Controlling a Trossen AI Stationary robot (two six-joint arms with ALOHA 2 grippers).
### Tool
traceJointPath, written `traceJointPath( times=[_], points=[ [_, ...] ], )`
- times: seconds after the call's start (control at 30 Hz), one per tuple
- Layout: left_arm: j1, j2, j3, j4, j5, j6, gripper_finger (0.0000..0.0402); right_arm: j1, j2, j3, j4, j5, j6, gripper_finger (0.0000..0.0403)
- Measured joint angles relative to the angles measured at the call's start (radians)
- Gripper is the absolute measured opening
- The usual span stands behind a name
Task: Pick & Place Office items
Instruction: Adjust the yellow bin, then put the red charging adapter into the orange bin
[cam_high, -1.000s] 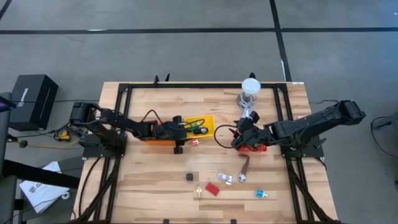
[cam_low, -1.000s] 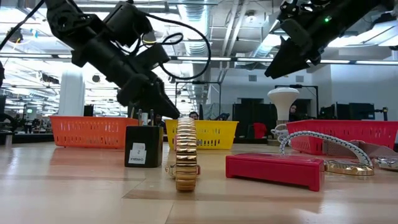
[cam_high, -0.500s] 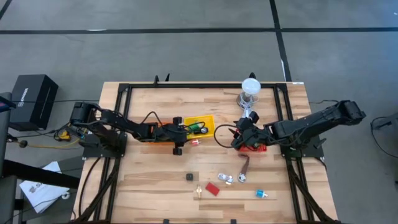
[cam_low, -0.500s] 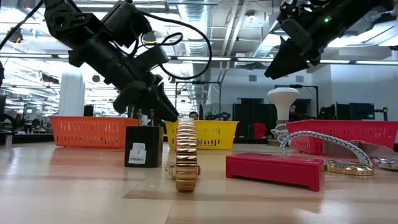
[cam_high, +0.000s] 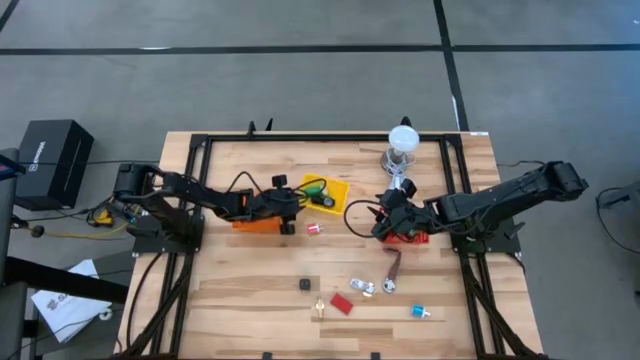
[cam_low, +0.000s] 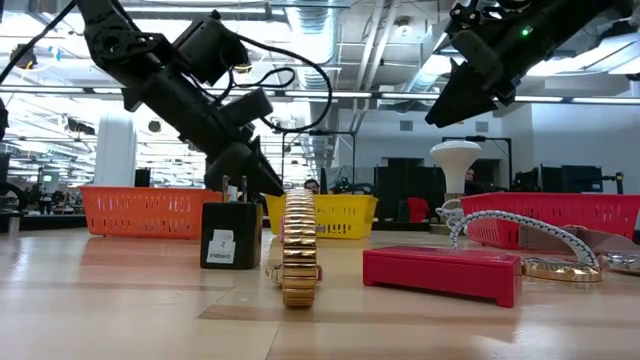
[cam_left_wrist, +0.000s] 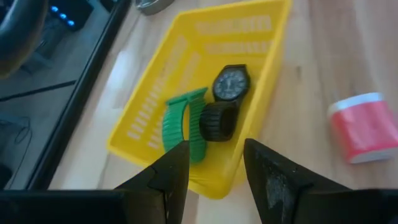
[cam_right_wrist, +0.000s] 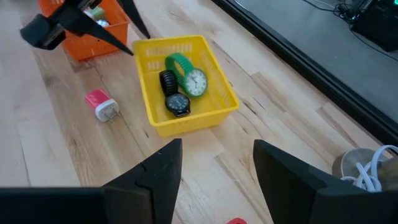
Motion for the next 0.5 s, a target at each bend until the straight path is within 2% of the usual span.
traceJointPath(
  times=[0.13,0.3,0.43,0.5],
  points=[
    [-0.018,0.000,0.007,0.004,-0.003,-0.027,0.0145,0.000,0.000,0.000,0.000,0.000,0.000,0.0189],
    [-0.100,-0.002,0.050,0.009,0.001,-0.086,0.0145,0.000,0.000,0.000,0.000,-0.002,0.000,0.0189],
    [-0.161,-0.002,0.077,0.018,0.006,-0.235,0.0145,0.000,0.000,0.000,0.000,-0.003,0.000,0.0189],
    [-0.183,-0.002,0.077,0.015,0.041,-0.315,0.0145,0.000,0.000,0.000,0.000,-0.003,0.000,0.0189]
  ],
)
